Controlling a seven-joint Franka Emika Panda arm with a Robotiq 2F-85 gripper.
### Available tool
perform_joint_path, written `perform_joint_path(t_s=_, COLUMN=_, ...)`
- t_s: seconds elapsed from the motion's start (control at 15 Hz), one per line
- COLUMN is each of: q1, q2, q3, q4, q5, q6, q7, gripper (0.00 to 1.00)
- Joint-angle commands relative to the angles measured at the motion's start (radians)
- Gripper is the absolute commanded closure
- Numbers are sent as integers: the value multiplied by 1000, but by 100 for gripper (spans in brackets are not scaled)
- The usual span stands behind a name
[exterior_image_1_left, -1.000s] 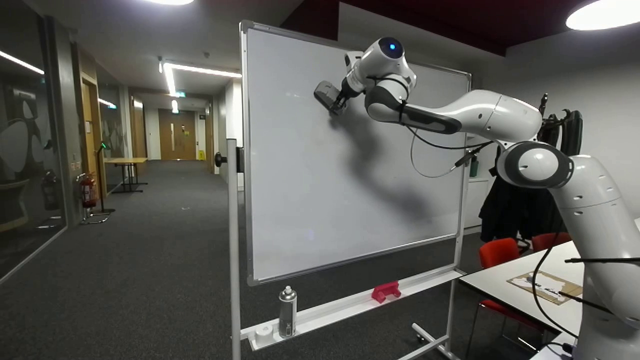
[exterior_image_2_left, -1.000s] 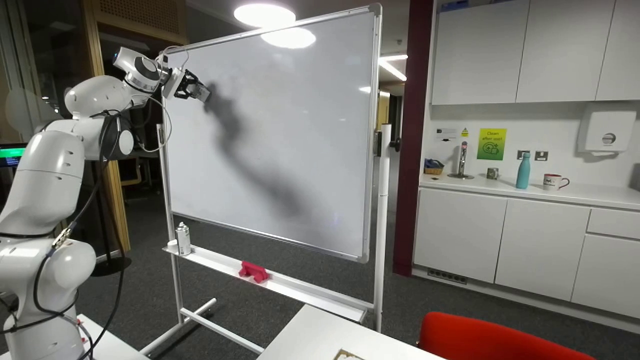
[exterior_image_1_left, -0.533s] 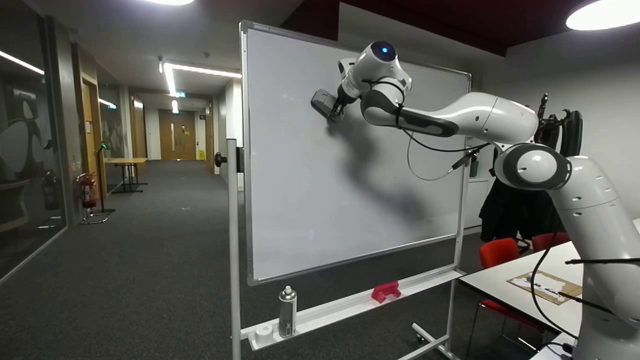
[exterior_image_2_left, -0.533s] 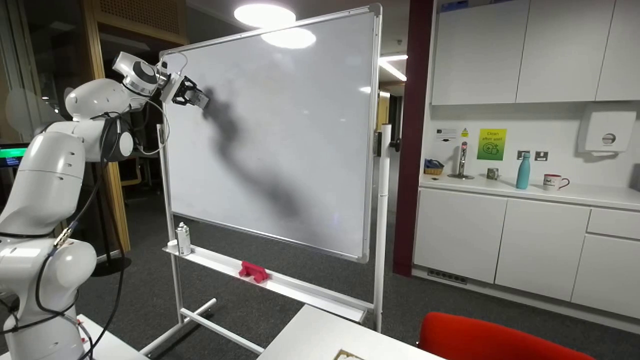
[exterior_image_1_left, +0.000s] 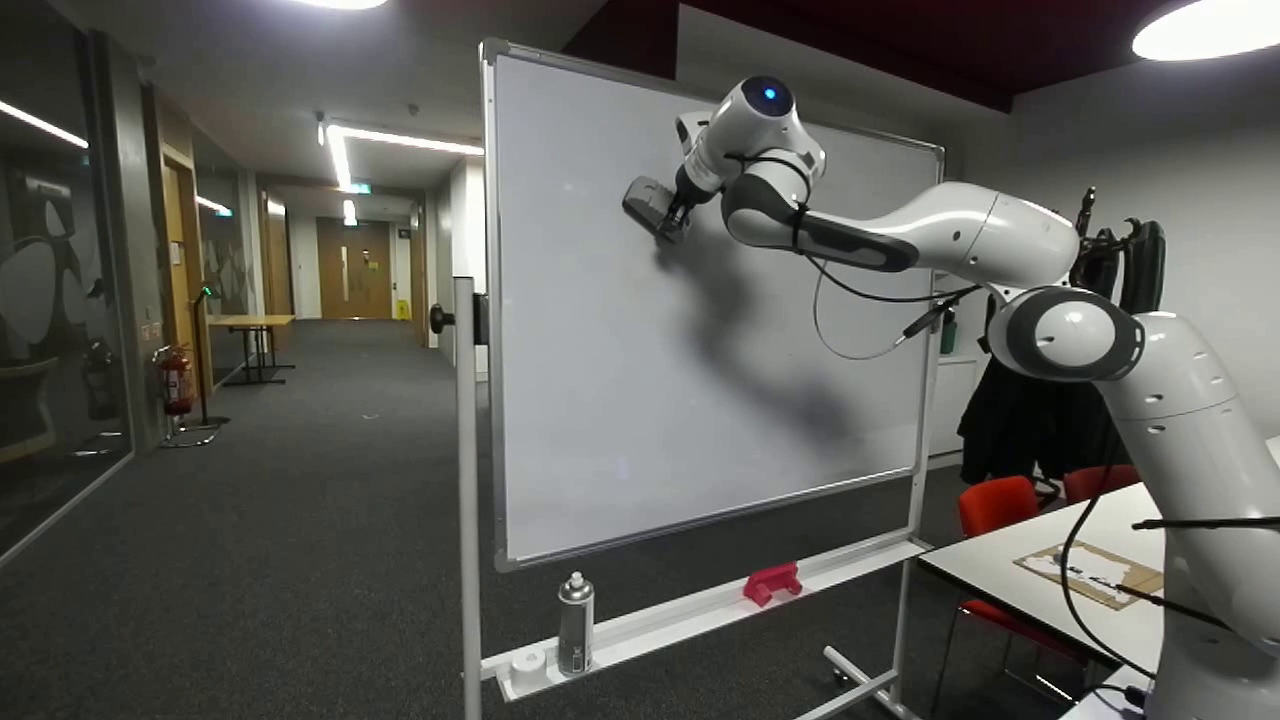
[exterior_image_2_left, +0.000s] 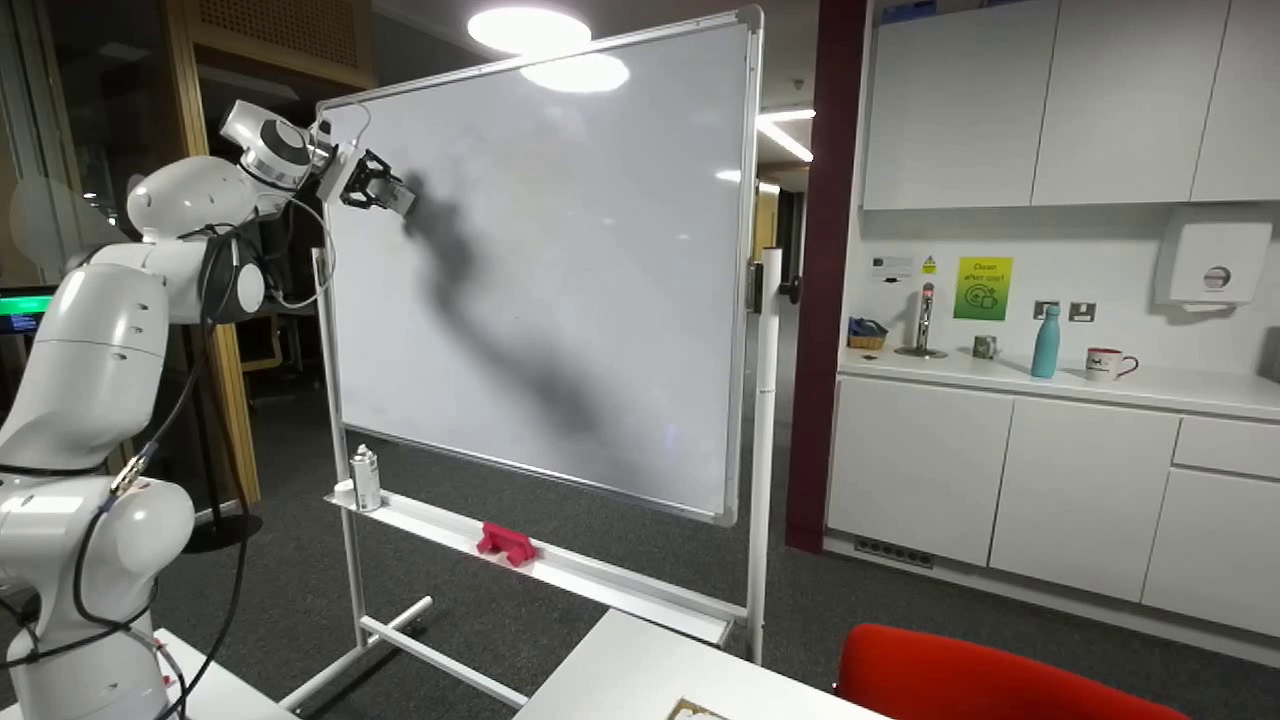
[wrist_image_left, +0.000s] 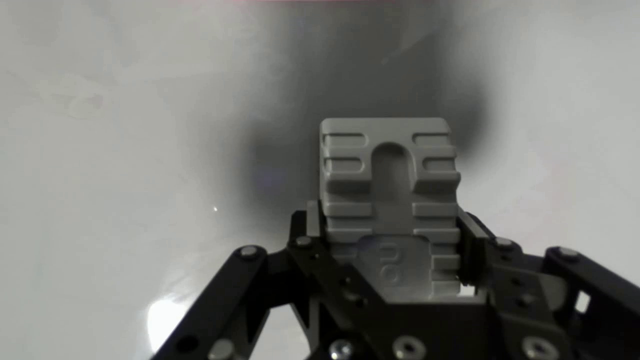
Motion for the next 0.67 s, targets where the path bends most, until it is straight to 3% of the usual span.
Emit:
perform_joint_path(t_s=0.0, q1=14, q2=43, q3=-28, q4=95, q5=12, q6=11, q7=-42, gripper=65)
perform_joint_path(t_s=0.6, q1=43, q2=63, q3=-56, q4=178, q5=1, q6=17, q7=-38, gripper=65)
